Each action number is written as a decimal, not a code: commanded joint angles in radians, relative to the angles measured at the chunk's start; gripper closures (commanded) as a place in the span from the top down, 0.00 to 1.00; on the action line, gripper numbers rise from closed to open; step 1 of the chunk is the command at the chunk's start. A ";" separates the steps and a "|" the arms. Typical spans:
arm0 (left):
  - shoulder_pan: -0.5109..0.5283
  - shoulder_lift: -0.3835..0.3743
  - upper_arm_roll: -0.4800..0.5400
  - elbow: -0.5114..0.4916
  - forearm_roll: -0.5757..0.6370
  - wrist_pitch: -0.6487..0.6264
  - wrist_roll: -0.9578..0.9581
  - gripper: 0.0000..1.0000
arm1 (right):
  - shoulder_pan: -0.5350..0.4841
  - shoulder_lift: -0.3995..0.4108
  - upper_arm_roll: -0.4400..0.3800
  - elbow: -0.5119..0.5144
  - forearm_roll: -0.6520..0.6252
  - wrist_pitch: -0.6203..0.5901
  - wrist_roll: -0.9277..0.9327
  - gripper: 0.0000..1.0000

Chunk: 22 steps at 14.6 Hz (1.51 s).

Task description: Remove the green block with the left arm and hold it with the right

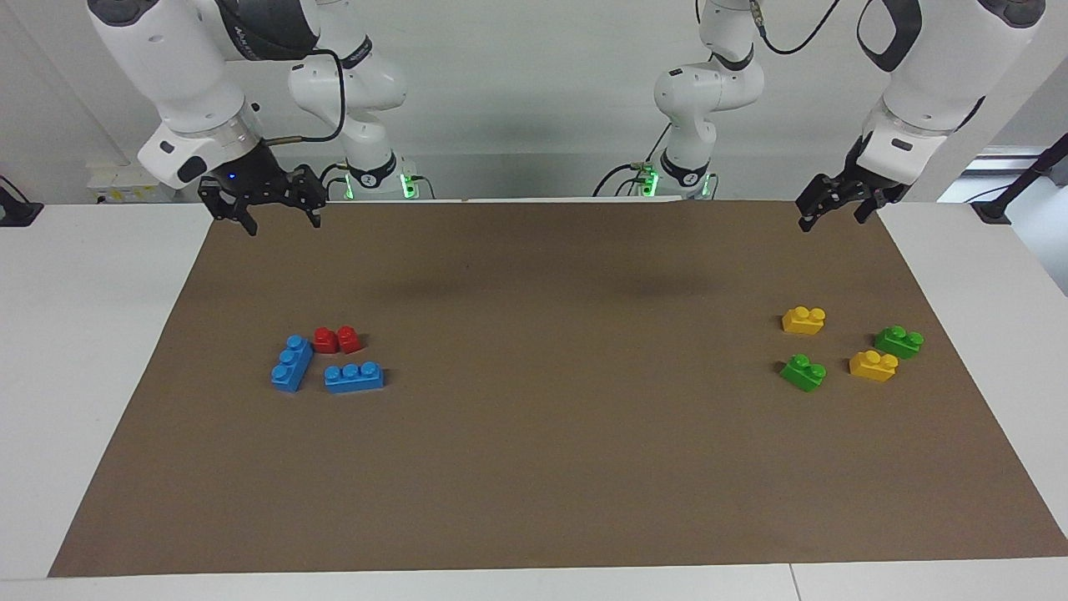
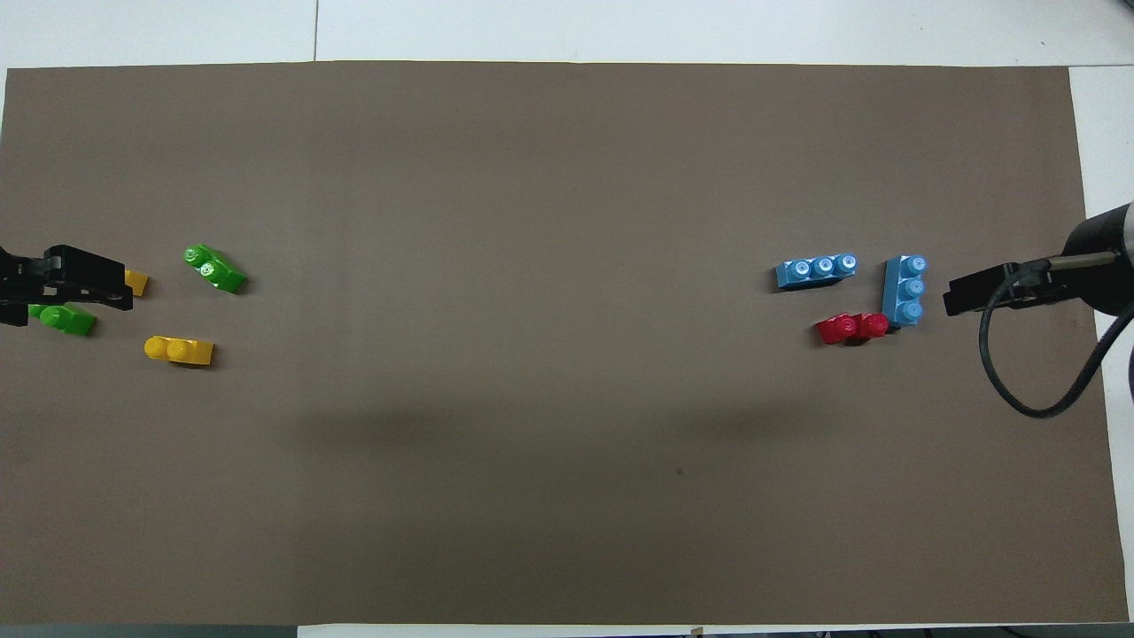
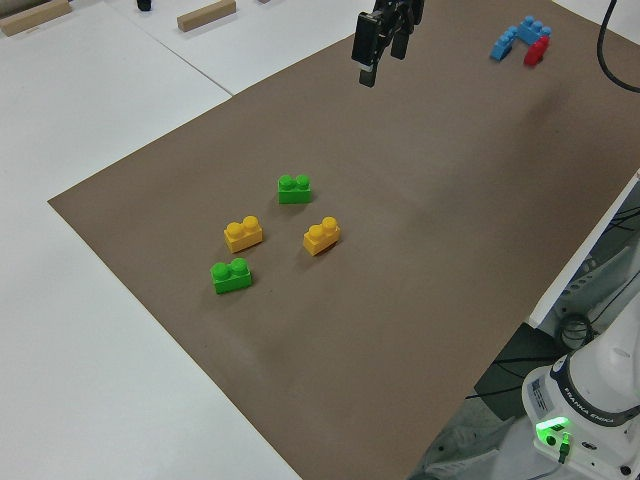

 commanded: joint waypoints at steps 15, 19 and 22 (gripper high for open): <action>-0.010 -0.006 0.019 0.038 -0.053 -0.006 0.010 1.00 | -0.036 -0.006 0.000 -0.005 -0.044 0.031 0.016 1.00; -0.011 -0.008 0.019 0.038 -0.053 -0.008 0.010 1.00 | -0.036 -0.006 0.000 -0.005 -0.044 0.031 0.016 1.00; -0.015 -0.008 0.019 0.037 -0.053 -0.012 0.008 1.00 | -0.036 -0.008 0.000 -0.006 -0.044 0.031 0.017 1.00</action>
